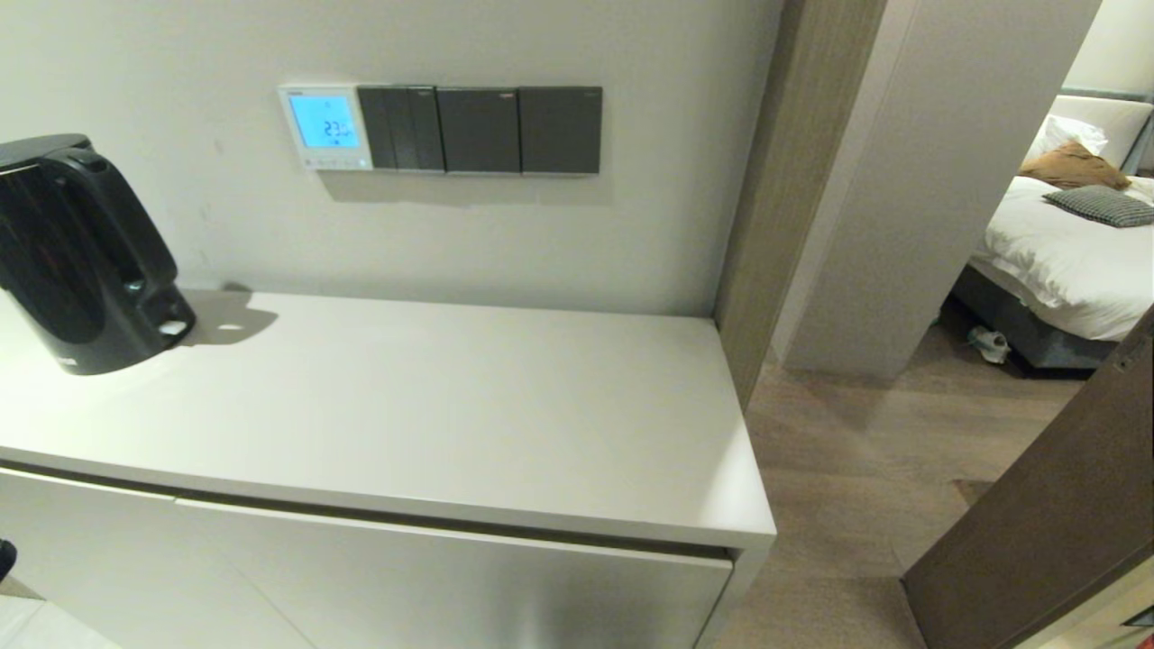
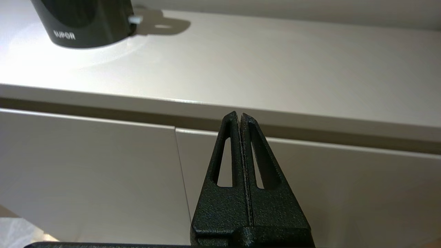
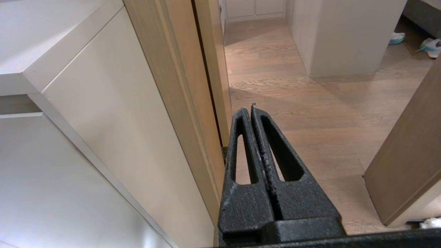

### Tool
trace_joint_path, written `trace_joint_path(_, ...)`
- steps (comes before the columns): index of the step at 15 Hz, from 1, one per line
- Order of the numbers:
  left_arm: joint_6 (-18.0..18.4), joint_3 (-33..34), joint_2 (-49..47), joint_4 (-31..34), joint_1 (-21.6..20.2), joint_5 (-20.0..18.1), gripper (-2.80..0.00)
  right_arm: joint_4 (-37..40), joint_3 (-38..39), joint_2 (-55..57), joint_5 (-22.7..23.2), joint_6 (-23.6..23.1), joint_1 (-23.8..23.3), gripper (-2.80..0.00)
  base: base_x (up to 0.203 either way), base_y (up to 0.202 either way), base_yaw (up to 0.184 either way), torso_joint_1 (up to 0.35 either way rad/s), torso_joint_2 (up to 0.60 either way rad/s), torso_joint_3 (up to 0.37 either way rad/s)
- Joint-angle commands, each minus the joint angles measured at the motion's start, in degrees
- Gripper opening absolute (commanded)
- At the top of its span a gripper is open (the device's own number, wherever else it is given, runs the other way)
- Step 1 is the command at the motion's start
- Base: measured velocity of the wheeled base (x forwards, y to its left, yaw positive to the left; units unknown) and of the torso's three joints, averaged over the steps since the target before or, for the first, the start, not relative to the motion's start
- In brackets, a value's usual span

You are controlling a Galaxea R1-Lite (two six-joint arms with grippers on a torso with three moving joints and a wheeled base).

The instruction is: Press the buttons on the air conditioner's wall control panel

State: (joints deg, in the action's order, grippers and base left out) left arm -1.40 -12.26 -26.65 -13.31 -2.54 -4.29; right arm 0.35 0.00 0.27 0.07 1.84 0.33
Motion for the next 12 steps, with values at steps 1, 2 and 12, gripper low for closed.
trace_joint_path(1,0.1,2.6,0.9,-0.1,0.0,0.0,-2.80,0.0,0.1,0.1,0.0,0.0,0.0,-2.80,0.000,0.000,0.000,0.000,0.00,0.000)
trace_joint_path(2,0.1,3.9,1.3,-0.1,0.0,0.0,-2.80,0.0,0.0,0.1,0.0,0.0,0.0,-2.80,0.000,0.000,0.000,0.000,0.00,0.000)
trace_joint_path(12,1.7,12.2,9.9,1.7,-0.1,1.0,-2.80,0.0,0.0,0.1,0.0,0.0,0.0,-2.80,0.000,0.000,0.000,0.000,0.00,0.000)
